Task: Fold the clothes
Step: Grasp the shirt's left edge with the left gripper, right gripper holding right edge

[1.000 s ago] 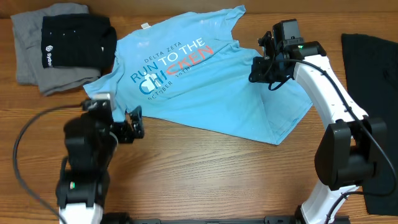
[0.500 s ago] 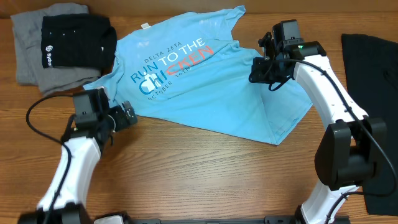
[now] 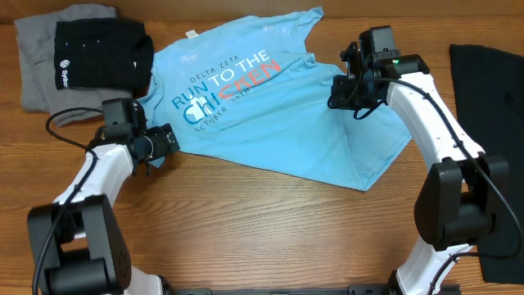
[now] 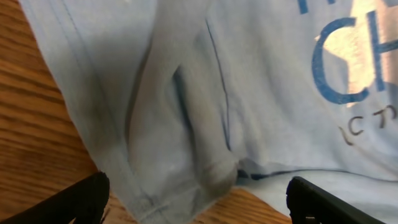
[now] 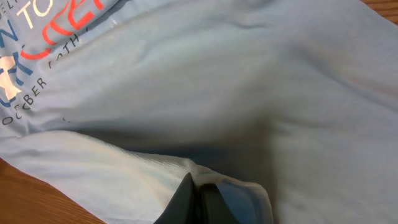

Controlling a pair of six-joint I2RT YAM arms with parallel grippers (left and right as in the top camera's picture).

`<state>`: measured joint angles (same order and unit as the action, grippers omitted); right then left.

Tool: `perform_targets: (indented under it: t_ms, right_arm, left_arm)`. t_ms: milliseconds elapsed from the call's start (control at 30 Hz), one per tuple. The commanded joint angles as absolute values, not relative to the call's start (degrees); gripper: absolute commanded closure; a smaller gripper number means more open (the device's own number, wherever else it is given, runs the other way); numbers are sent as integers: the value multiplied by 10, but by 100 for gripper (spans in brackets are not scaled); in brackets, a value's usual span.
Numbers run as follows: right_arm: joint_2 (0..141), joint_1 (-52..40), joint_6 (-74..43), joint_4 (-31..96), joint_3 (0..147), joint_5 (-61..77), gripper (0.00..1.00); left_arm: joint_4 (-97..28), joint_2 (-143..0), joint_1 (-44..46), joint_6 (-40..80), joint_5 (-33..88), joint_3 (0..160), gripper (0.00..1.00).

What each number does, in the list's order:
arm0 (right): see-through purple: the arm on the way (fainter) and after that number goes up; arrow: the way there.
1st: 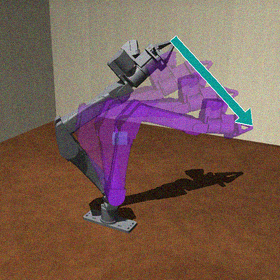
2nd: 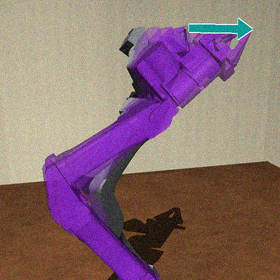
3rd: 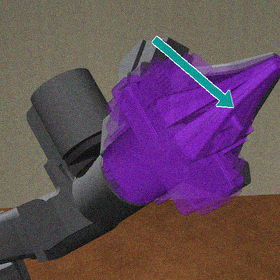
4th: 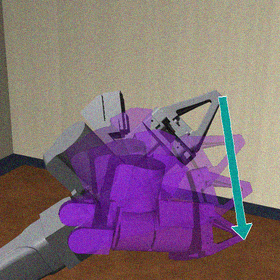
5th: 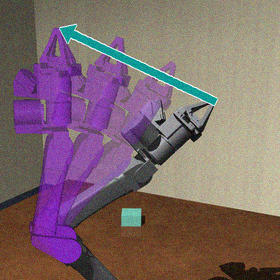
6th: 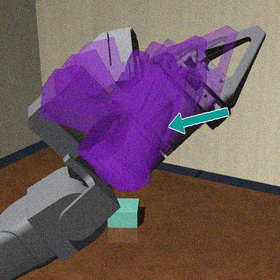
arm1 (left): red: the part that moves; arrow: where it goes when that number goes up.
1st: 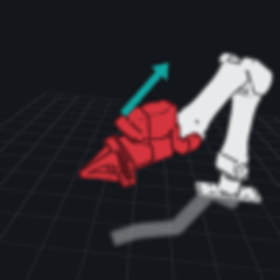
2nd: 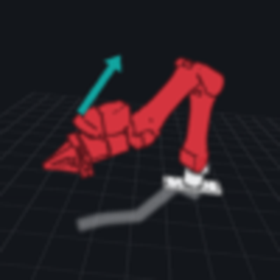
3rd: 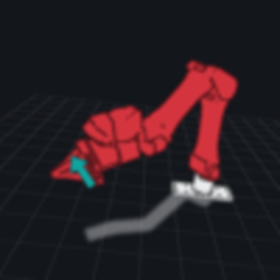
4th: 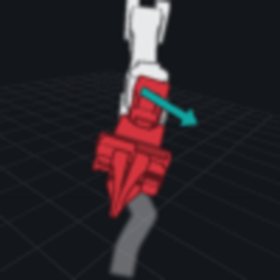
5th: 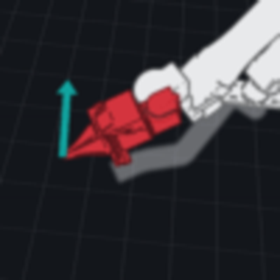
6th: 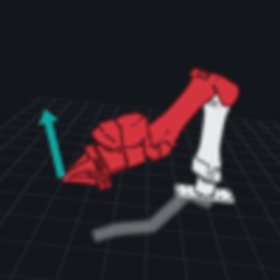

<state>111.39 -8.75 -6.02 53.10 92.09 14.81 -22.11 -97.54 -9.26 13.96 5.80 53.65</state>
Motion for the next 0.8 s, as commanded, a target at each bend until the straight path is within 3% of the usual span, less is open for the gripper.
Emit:
perform_targets:
  t_ms: [0, 400, 667, 767]
  right_arm:
    - [1107, -90, -62, 529, 931, 150, 96]
    - [1107, -90, -62, 528, 930, 150, 96]
    - [1107, -90, -63, 528, 930, 150, 96]
    - [1107, -90, -65, 529, 930, 150, 96]
  left_arm:
    - [-225, -999, -94, 120, 53, 548, 8]
    - [-228, -1046, -93, 77, 54, 548, 14]
    - [-235, -1051, -93, 77, 53, 548, 48]
    - [-249, -1051, -93, 77, 53, 550, 70]
